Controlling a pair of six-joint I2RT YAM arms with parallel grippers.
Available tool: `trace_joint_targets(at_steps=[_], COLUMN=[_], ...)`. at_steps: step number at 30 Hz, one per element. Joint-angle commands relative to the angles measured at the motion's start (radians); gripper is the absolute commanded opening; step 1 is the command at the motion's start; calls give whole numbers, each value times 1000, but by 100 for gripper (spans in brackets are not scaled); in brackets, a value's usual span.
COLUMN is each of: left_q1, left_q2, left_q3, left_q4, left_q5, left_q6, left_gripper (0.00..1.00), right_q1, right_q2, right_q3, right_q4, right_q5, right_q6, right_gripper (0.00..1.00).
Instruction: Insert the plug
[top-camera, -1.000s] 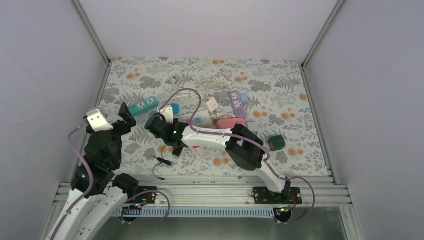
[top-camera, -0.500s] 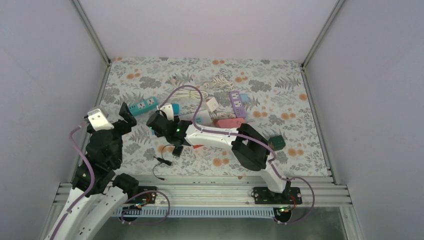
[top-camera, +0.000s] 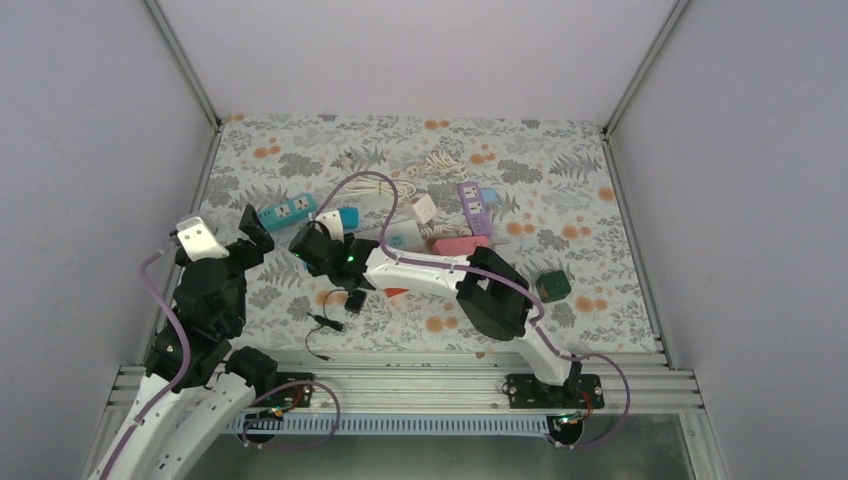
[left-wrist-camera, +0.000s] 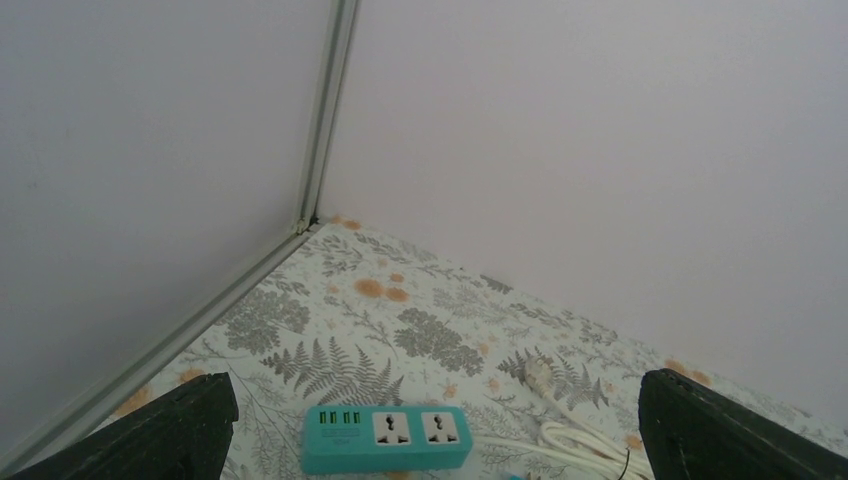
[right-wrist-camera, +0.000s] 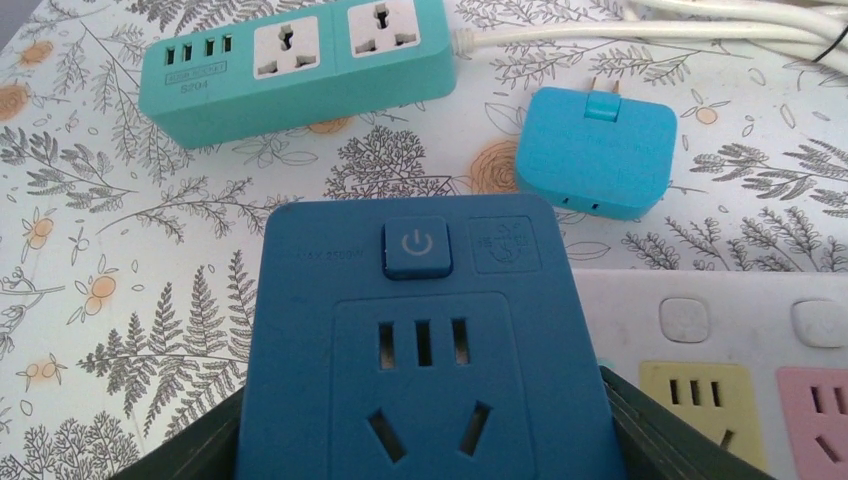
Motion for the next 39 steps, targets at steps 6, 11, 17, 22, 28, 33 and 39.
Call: trace_joint_targets(at_steps=[6, 11, 17, 22, 28, 33, 39], left_q1=[3, 3, 3, 3, 3, 3, 3], left_q2=[11, 14, 16, 16, 21, 24, 27], left_q3=[-3, -4, -5, -4, -3, -5, -4], left_q4=[6, 7, 8, 5, 6, 6, 4], left_q5=[2, 1, 1, 1, 3, 4, 6], left_q6=[-11, -11, -11, -11, -11, -12, -15], left_gripper=[100, 100, 100, 100, 100, 100, 100], right_q1=[-8, -6, -8, -9, -8, -11, -11], right_q2=[39, 6, -41, -40, -20, 3, 26], right_q3=[49, 38, 10, 0, -3, -5, -12], right_q4=[-40, -13, 14, -6, -19, -19, -48], right_q5=[35, 21, 33, 52, 54, 35, 66], right_q6=[10, -6, -15, -14, -7, -8, 17], right_gripper=[54, 54, 54, 54, 54, 54, 53])
